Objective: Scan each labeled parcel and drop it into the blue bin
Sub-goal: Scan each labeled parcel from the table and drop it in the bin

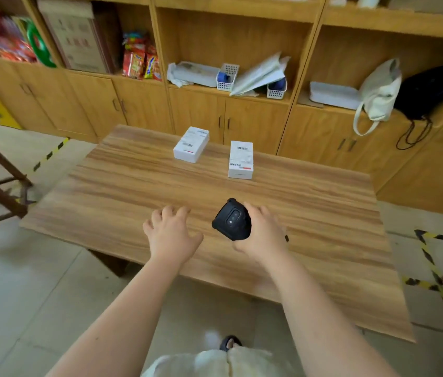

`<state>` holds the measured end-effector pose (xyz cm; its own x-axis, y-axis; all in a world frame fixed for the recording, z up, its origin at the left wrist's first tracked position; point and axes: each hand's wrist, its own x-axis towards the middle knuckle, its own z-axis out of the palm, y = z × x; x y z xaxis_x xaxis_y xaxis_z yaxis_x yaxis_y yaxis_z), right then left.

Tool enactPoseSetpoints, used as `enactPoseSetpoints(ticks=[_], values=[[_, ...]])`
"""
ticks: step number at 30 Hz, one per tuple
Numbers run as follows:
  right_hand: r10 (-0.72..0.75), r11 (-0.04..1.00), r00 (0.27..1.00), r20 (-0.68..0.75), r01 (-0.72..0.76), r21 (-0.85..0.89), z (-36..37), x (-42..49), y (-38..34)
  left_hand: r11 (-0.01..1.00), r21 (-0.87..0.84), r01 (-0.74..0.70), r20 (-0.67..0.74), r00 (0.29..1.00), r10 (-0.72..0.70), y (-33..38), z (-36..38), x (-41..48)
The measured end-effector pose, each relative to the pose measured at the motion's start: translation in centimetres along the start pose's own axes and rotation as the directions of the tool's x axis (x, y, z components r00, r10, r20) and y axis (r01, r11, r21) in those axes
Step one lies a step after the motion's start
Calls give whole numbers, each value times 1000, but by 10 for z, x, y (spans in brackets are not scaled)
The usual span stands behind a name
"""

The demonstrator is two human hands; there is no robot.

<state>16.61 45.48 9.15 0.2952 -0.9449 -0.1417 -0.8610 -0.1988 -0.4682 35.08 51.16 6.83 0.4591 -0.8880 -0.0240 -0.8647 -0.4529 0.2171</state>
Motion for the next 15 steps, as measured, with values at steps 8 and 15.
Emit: enactPoseSetpoints(ticks=[8, 15], values=[[-96, 993, 995, 3, 95, 77, -13, 110, -12, 974, -135, 180, -59, 980, -189, 24, -3, 99], [-21, 998, 998, 58, 17, 66, 12, 176, -18, 961, -110, 254, 16, 967, -253, 1, 20, 171]])
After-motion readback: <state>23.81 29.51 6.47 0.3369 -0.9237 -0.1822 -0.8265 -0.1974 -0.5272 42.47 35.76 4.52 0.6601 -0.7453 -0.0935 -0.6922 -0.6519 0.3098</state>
